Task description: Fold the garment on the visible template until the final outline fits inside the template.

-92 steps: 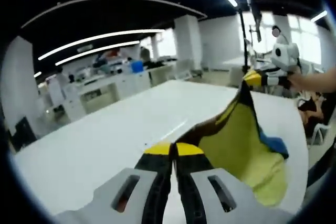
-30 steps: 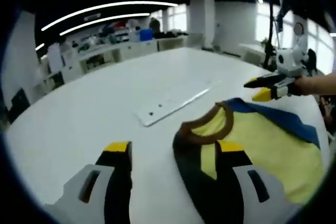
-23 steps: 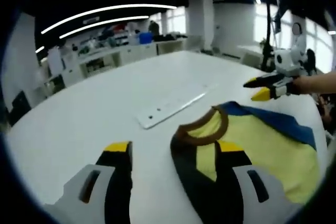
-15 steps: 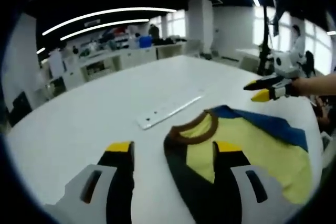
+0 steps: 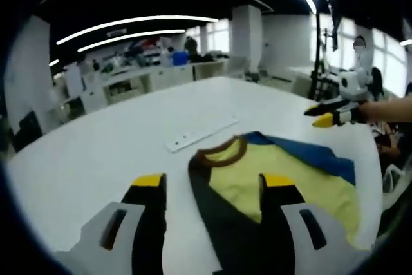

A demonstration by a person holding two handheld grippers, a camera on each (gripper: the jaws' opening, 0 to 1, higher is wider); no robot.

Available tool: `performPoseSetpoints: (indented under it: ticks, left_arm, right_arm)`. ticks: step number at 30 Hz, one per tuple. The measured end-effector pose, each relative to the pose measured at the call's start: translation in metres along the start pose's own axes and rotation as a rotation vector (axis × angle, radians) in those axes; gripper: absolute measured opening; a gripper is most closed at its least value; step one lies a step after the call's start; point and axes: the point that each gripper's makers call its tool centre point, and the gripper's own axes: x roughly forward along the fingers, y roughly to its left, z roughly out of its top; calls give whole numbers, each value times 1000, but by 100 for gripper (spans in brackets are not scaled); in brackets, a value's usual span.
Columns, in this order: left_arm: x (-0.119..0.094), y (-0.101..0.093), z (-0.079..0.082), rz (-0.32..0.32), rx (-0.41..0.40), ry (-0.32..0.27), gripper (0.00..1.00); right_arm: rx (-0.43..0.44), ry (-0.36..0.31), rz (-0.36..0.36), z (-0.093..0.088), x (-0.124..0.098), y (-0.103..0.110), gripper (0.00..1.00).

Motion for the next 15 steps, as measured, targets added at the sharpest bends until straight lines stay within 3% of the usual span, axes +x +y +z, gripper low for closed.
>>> performPoseSetpoints:
  ticks: [15]
  left_arm:
    - [-51,-30,-26,10,-40,-19,52]
  right_arm:
    - [48,13,-17,-26,-50,20,43]
